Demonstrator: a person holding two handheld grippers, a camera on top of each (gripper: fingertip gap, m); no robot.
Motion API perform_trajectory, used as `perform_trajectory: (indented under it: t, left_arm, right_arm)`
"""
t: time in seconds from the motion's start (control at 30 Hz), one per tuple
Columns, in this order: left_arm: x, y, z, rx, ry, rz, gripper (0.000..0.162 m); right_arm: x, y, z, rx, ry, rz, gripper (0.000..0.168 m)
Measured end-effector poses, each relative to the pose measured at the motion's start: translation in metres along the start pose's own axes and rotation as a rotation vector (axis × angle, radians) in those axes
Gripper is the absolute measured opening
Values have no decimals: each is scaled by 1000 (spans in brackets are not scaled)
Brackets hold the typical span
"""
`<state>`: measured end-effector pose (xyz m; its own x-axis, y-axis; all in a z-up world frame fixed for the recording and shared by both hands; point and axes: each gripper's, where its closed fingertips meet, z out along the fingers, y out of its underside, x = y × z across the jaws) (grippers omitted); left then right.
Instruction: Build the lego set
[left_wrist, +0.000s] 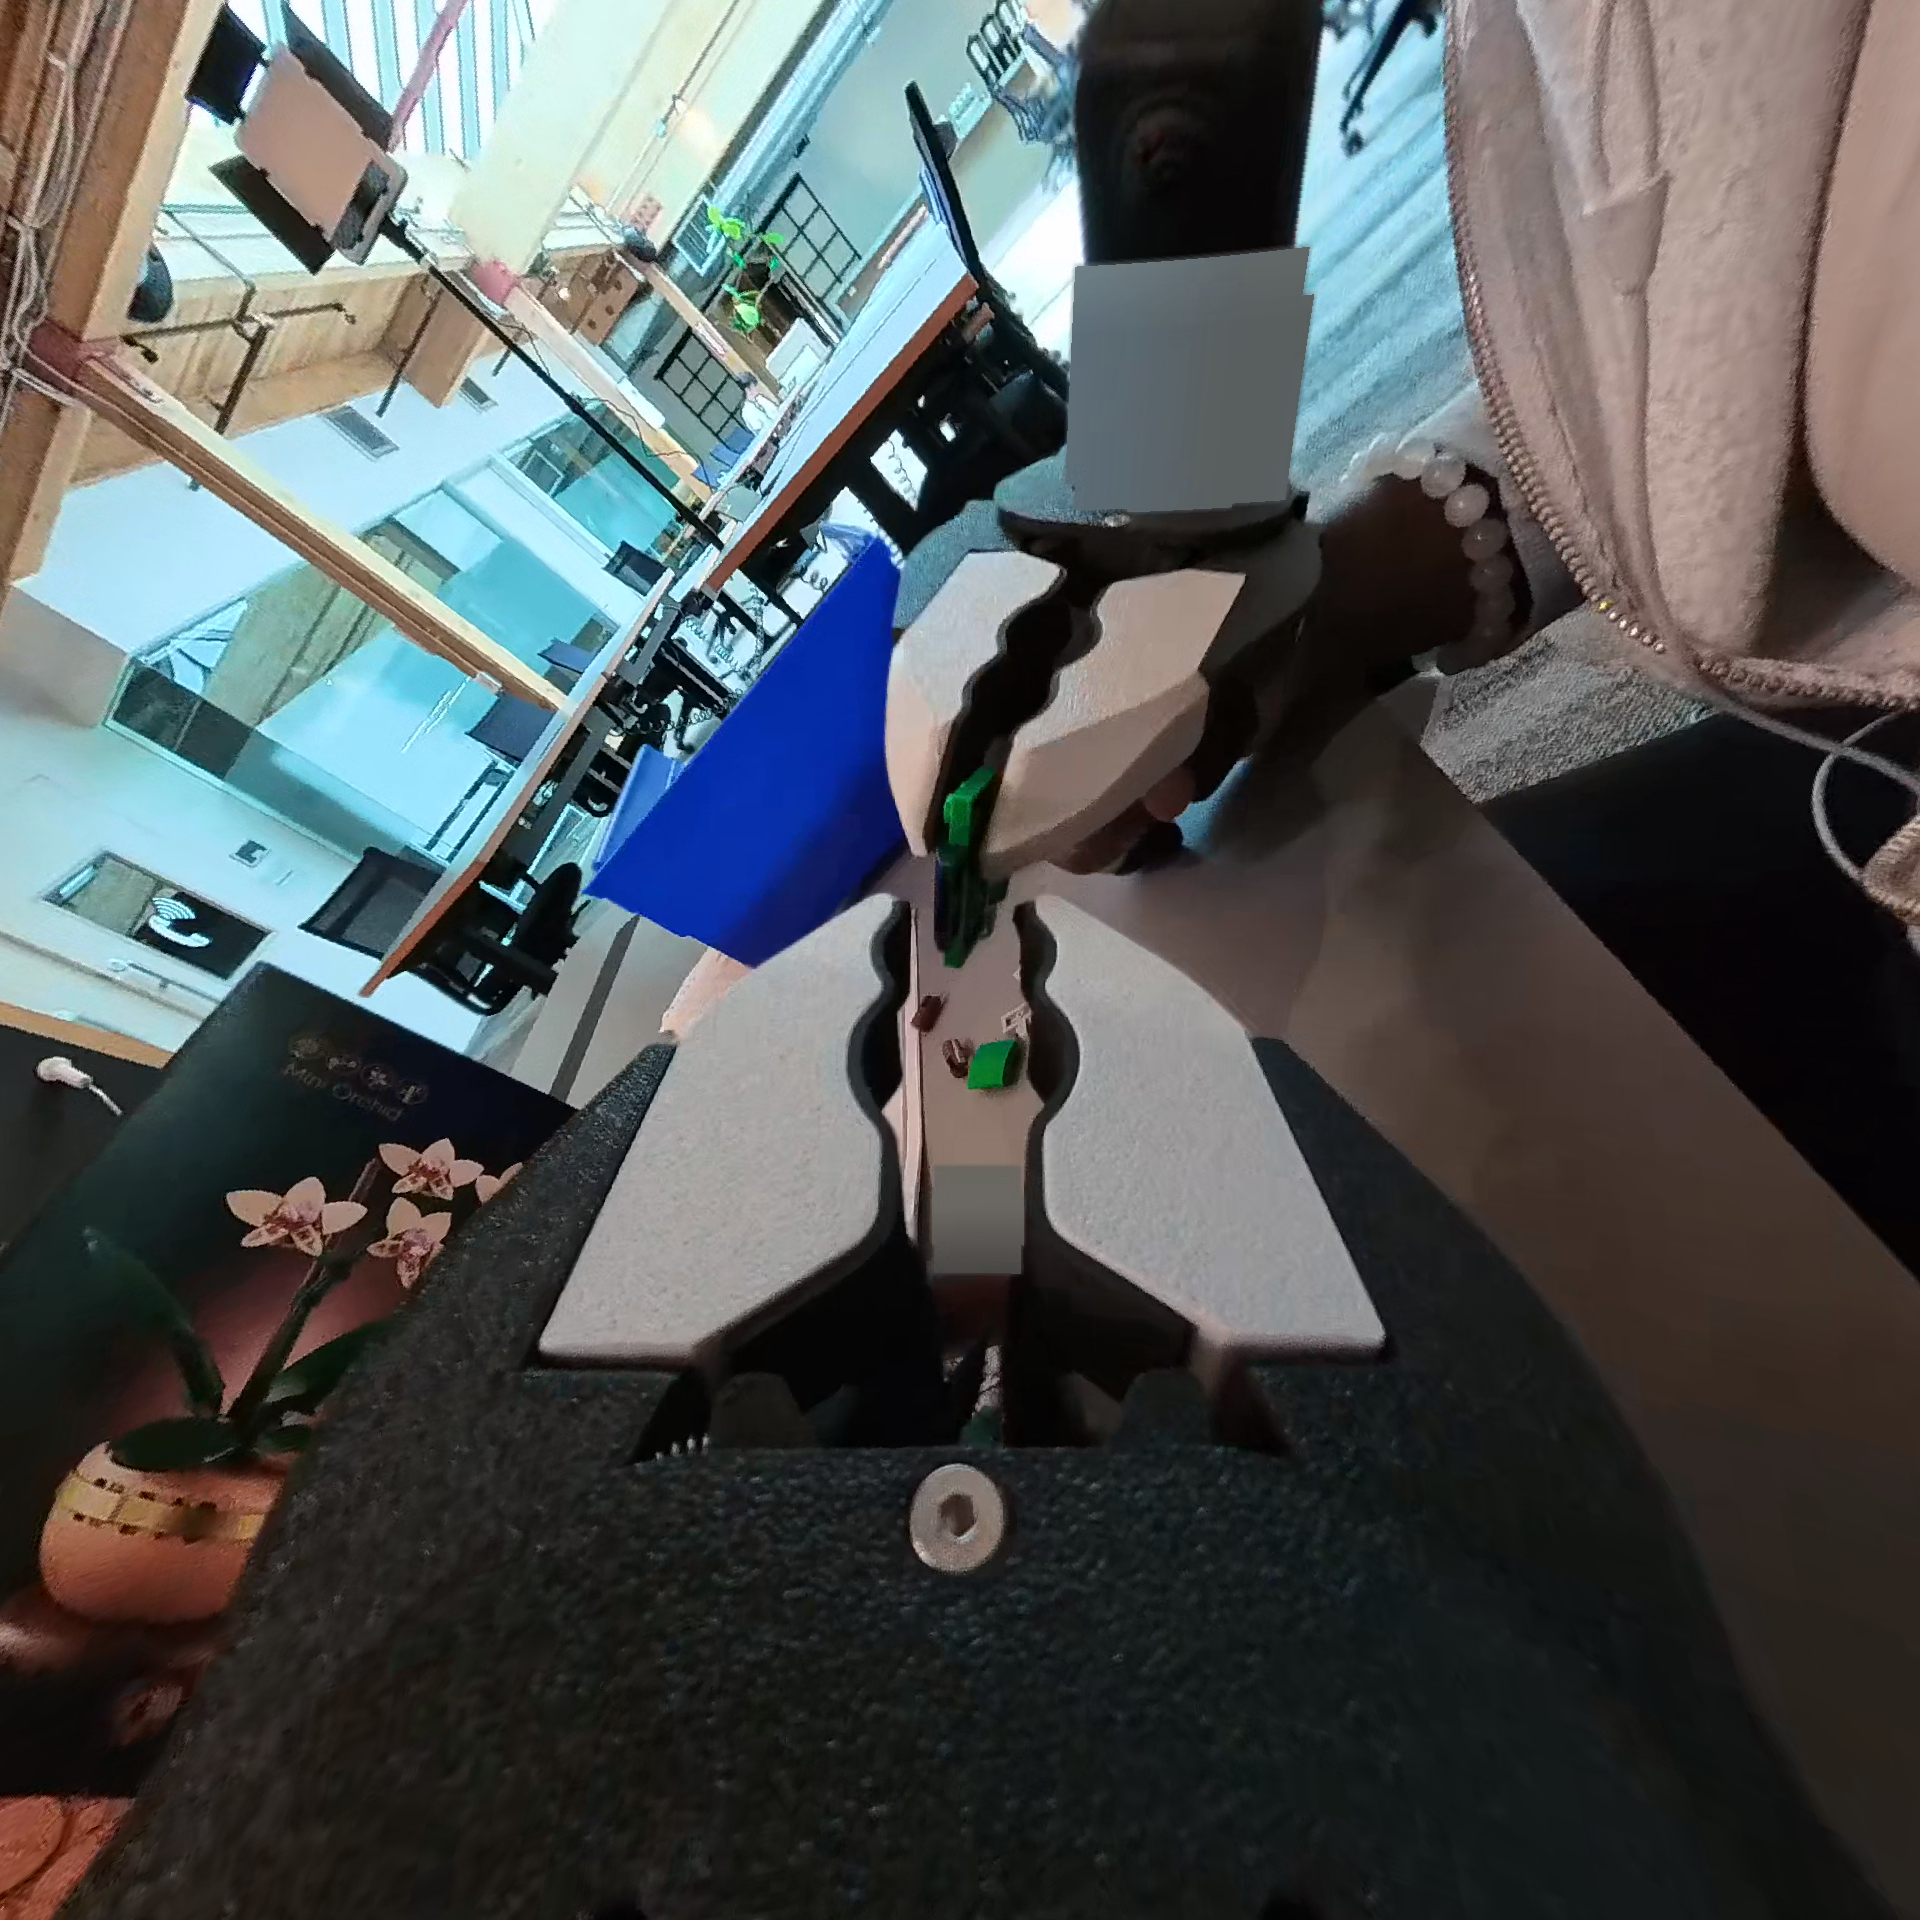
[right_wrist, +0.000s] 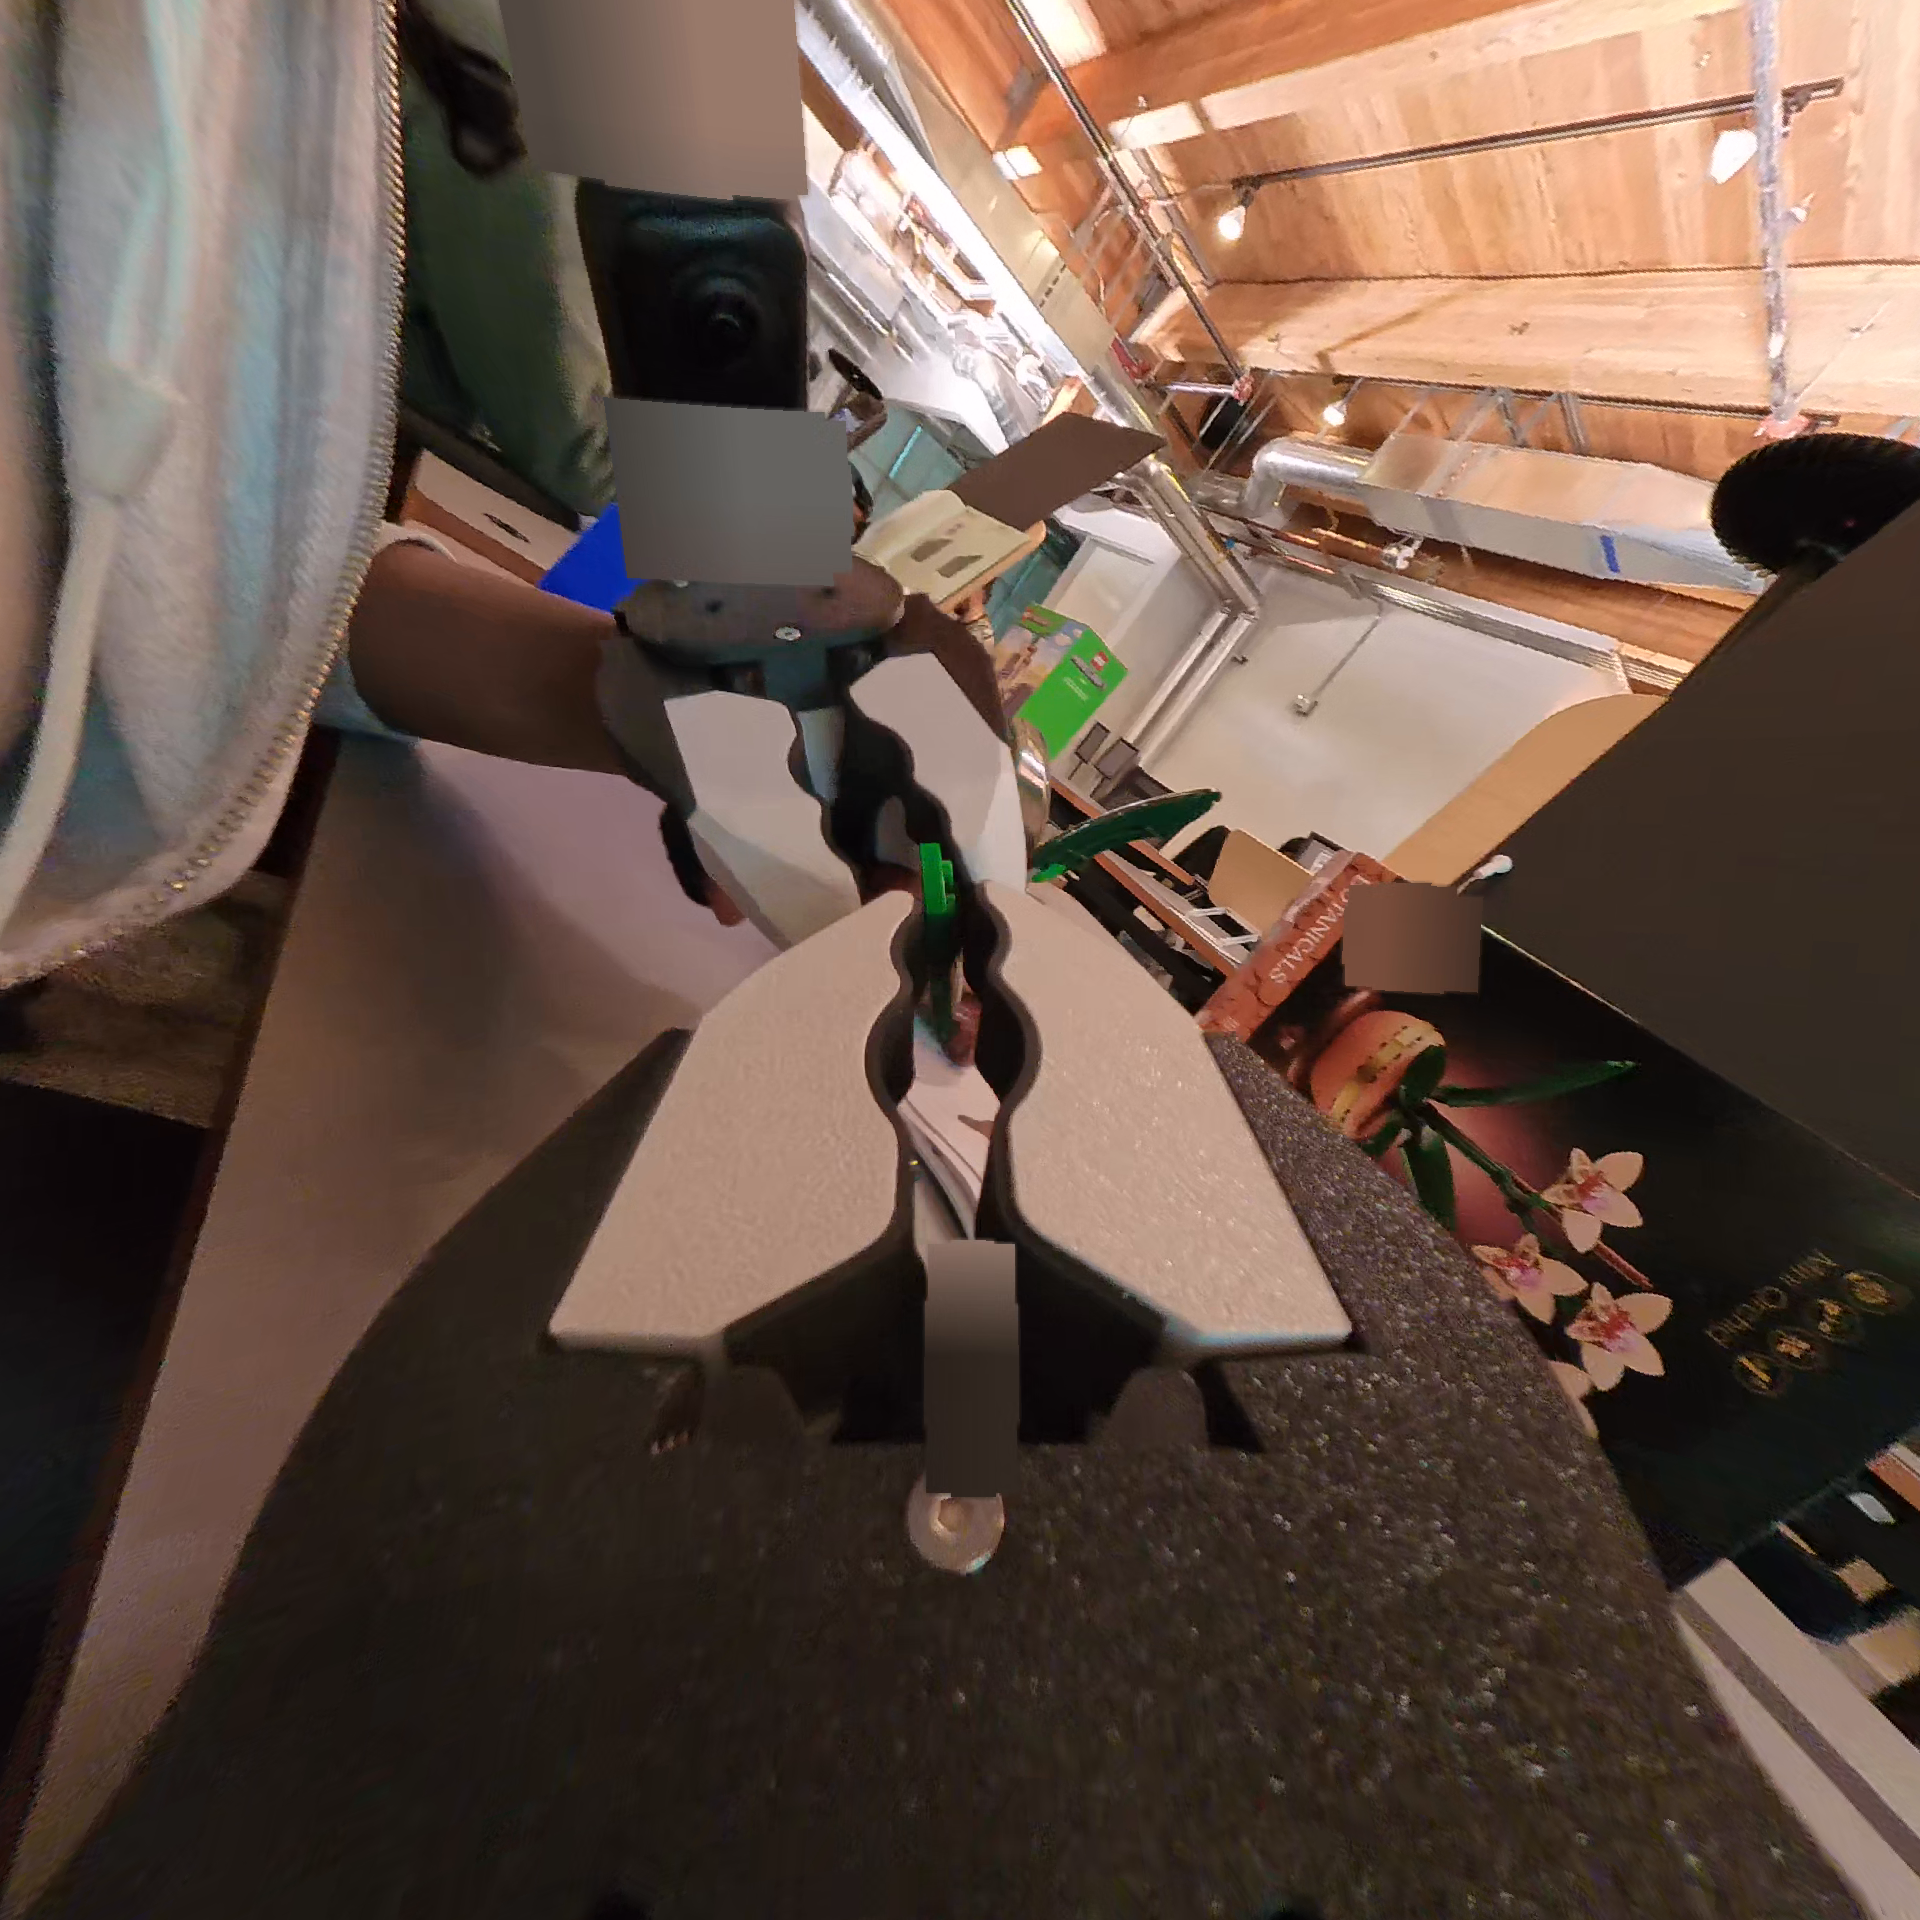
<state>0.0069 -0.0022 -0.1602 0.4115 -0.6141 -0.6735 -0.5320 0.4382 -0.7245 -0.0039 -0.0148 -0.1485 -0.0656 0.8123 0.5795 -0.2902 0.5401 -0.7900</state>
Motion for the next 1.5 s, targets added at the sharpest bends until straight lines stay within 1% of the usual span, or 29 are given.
perform_trajectory:
  t: [0.17,0.23,0.4,0.6,0.73,0.9,1.03,1.17,1.3,1.4,1.5]
  left_arm:
    - [5,-2,0,9,20,24,13]
    - [6,-4,0,15,29,27,7]
    - [8,-4,-1,14,56,4,6]
    - [8,-3,0,12,53,-2,6]
    - [8,-2,1,5,39,22,11]
    - [12,-3,1,7,65,28,6]
    - [12,-3,0,8,79,-4,6]
    - [10,-2,0,6,63,-4,5]
    - [6,-4,-2,14,44,1,5]
    - [-2,-4,-4,18,-4,8,5]
    - [-17,-5,-9,23,-87,15,5]
  right_arm:
    - [-8,-2,0,16,-60,30,5]
    - [-6,-3,-1,29,-60,47,5]
    - [-8,-3,0,30,-75,60,6]
    - [-8,-2,0,27,-70,63,6]
    - [-8,-1,0,22,-81,75,6]
    - [-11,-2,0,30,-104,90,6]
    - [-10,-2,0,30,-103,98,7]
    - [-8,-1,1,29,-96,116,8]
    - [-4,-3,2,27,-76,129,15]
    - [2,-8,1,19,-66,110,20]
    - [8,-12,-1,21,-43,102,22]
